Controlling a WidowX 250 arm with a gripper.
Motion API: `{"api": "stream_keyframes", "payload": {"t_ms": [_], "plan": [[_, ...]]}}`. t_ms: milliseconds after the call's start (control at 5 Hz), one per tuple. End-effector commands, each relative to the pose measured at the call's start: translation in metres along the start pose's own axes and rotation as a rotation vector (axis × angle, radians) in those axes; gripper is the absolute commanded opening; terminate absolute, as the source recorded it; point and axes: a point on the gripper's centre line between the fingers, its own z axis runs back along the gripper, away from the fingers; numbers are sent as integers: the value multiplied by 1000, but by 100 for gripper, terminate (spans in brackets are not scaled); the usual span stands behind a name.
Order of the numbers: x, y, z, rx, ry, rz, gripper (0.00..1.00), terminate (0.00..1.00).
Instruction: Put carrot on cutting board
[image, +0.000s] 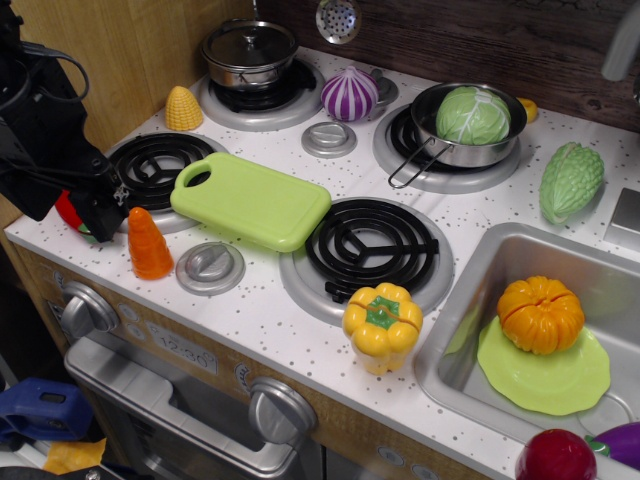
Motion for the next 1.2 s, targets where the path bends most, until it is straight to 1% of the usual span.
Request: {"api": "stream_keyframes", "payload": {"t_ms": [0, 400, 600, 1000], "plan": [[0, 0, 0, 0, 0, 0, 100, 0], [20, -3, -14, 24, -73, -67, 100, 0], [28, -3, -23, 3, -91, -88, 100, 0], [29, -5, -45, -29, -126, -98, 100, 0]]}}
